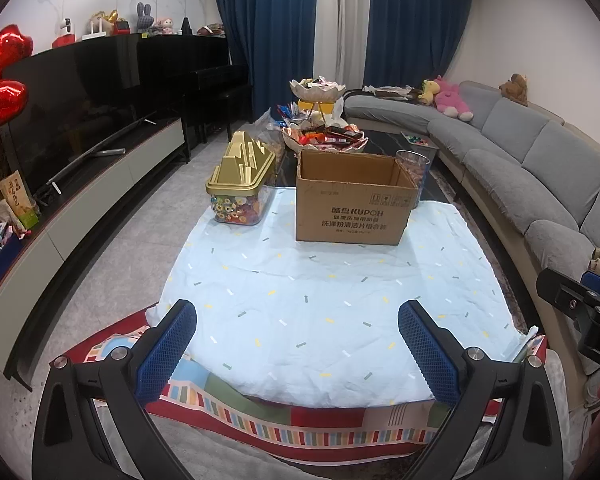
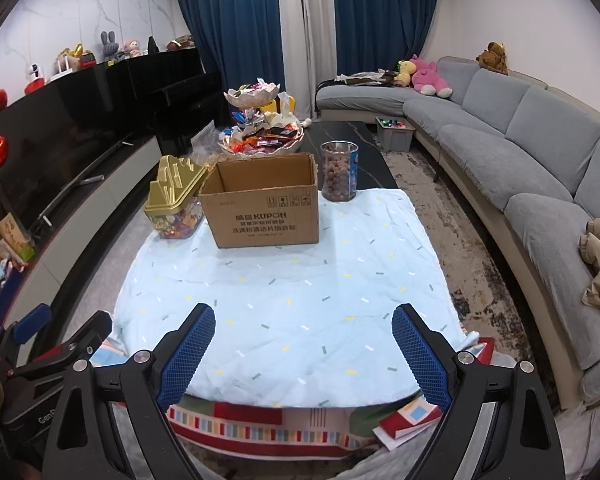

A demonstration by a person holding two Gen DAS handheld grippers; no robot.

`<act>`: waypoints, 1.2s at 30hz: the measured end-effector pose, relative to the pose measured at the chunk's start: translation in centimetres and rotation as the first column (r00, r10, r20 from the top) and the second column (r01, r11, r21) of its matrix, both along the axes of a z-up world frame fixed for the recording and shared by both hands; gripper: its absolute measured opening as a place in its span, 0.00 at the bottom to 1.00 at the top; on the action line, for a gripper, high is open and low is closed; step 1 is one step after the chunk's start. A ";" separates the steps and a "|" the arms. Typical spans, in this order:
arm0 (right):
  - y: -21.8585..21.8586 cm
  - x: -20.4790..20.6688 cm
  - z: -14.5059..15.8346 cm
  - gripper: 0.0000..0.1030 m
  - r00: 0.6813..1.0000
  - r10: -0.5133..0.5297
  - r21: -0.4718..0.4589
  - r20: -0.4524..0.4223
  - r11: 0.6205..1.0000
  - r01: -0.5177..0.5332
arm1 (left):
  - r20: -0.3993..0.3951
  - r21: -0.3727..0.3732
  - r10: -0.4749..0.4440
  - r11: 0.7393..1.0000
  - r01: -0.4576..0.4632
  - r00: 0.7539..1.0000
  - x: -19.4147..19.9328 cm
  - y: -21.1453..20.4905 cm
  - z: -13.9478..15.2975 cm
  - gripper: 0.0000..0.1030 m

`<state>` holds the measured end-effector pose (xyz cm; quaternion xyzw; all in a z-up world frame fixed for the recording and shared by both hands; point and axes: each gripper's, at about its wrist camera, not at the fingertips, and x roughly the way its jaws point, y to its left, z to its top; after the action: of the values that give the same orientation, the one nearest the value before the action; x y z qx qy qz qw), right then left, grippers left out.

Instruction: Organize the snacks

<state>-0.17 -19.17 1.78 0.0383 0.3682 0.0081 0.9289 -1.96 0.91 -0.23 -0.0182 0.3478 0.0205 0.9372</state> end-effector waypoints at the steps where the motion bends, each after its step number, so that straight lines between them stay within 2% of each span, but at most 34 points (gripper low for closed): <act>1: 0.0 0.0 0.0 0.88 1.000 0.000 0.000 0.000 1.000 0.000 | 0.001 0.000 0.000 1.000 0.000 1.000 0.0 0.0 0.0 1.00; 36: 0.1 -0.3 0.4 0.88 1.000 -0.007 0.000 0.012 1.000 0.007 | 0.007 -0.006 -0.012 1.000 0.012 1.000 0.4 0.1 0.2 1.00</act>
<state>-0.46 -19.11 2.22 0.0396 0.3623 0.0053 0.9312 -1.61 1.06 -0.01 -0.0188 0.3448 0.0136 0.9384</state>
